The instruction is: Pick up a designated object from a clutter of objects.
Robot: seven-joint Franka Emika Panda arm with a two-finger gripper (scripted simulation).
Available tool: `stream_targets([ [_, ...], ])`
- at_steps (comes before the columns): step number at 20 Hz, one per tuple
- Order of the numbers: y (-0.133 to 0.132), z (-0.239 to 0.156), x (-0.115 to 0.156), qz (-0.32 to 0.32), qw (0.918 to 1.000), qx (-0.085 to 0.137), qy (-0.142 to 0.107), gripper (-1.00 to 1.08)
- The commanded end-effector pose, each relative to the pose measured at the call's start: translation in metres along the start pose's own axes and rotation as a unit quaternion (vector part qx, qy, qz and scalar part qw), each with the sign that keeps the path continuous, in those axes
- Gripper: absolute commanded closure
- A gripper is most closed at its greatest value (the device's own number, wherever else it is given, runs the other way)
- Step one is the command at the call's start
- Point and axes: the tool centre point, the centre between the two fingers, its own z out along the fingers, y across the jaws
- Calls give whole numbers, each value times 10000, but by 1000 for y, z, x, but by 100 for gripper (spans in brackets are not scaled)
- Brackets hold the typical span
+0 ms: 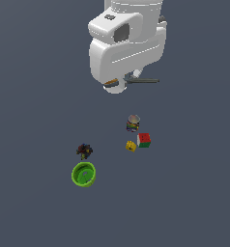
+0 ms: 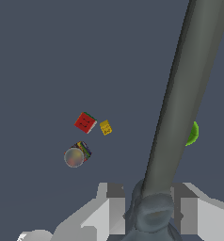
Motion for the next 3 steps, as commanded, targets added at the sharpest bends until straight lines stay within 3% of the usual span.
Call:
stream_targets([
  [1, 0, -1, 0, -2, 10000, -1, -3, 108],
  [3, 0, 0, 1, -2, 10000, -1, -3, 108],
])
